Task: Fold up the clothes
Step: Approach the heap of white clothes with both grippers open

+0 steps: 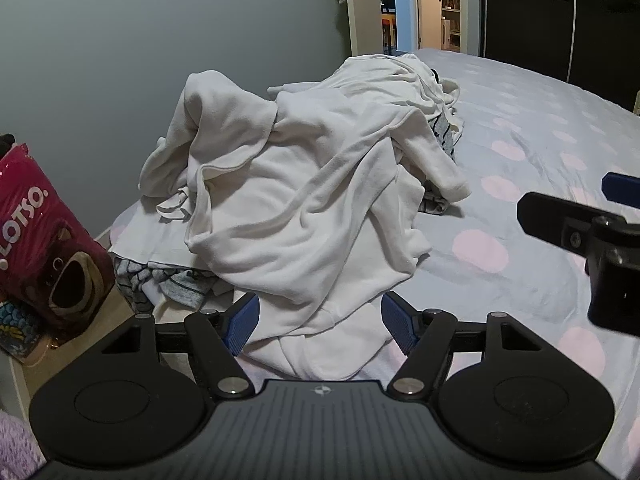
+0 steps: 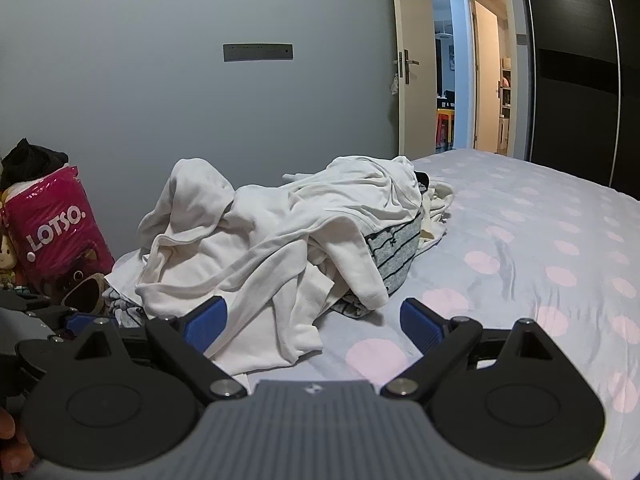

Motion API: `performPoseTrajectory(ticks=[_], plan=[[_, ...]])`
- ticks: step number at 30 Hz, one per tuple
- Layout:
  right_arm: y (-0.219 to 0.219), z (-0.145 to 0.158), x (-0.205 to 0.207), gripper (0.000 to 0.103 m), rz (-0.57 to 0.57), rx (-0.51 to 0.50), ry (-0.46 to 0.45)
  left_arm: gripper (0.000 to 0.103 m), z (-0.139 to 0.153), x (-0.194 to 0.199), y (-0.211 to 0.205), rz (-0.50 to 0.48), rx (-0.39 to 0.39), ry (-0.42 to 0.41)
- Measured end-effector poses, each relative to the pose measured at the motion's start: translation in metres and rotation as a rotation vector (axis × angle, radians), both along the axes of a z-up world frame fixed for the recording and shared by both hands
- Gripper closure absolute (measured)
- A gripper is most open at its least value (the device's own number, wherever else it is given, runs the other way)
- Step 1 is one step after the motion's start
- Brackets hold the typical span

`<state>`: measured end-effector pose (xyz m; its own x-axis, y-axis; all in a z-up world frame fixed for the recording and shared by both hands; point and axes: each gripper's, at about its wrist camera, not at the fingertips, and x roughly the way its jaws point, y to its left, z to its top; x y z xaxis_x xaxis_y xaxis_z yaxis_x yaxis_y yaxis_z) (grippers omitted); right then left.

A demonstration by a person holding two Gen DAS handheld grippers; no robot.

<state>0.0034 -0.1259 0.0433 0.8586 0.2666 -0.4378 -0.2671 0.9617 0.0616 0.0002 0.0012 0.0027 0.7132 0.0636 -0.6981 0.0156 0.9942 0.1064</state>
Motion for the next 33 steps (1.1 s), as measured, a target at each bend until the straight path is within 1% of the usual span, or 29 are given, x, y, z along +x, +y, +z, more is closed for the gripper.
performPoseTrajectory(ticks=[2, 6, 8, 10, 33], plan=[[-0.001, 0.0, 0.002, 0.008, 0.001, 0.006, 0.011, 0.036, 0.002, -0.002, 0.004, -0.001, -0.011, -0.005], [-0.009, -0.001, 0.007, 0.008, 0.004, 0.034, 0.021, 0.036, -0.005, 0.0, -0.001, 0.016, -0.018, -0.002], [-0.002, 0.0, 0.001, 0.008, 0.003, 0.004, -0.009, 0.036, -0.002, 0.001, 0.0, 0.02, -0.022, 0.008], [0.002, -0.003, 0.001, 0.008, 0.004, -0.004, -0.013, 0.036, -0.002, 0.001, 0.0, 0.023, -0.024, 0.009], [0.004, -0.003, 0.001, 0.008, 0.009, -0.014, 0.002, 0.036, -0.003, 0.0, 0.004, 0.021, -0.026, 0.016]])
